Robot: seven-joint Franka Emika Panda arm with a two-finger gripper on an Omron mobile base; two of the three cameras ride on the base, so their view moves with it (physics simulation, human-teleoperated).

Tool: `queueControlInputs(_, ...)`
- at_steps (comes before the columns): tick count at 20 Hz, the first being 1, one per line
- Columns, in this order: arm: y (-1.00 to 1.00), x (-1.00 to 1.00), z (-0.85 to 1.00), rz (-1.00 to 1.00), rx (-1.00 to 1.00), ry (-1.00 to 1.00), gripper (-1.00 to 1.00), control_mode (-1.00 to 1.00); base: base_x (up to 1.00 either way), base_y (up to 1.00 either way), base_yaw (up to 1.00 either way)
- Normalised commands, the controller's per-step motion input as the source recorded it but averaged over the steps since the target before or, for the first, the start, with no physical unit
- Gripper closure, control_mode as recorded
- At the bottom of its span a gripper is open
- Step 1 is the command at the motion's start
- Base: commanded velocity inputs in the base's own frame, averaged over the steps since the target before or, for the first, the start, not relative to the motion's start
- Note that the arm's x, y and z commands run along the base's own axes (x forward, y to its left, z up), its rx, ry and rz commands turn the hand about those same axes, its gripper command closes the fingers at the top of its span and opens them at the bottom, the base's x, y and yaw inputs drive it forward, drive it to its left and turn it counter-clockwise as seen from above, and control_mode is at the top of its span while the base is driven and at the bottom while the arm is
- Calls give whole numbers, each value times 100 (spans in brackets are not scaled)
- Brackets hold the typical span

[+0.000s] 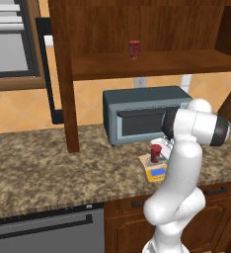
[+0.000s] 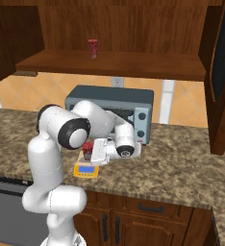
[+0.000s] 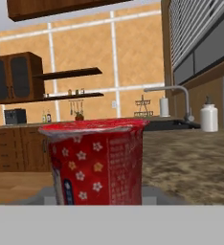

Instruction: Pick the yogurt and place it on the digital scale for weighing, and close the cabinet.

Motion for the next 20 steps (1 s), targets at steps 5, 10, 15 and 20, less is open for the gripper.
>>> queueControlInputs(5,0,1,-25,0,0,0,100,-100,0,0,0)
queueControlInputs(10,0,0,-10,0,0,-1,-100,-100,0,0,0)
queueControlInputs(15,-1,0,0,0,0,0,-100,-100,0,0,0)
queueControlInputs(20,-15,-4,0,0,1,-3,-100,-100,0,0,0)
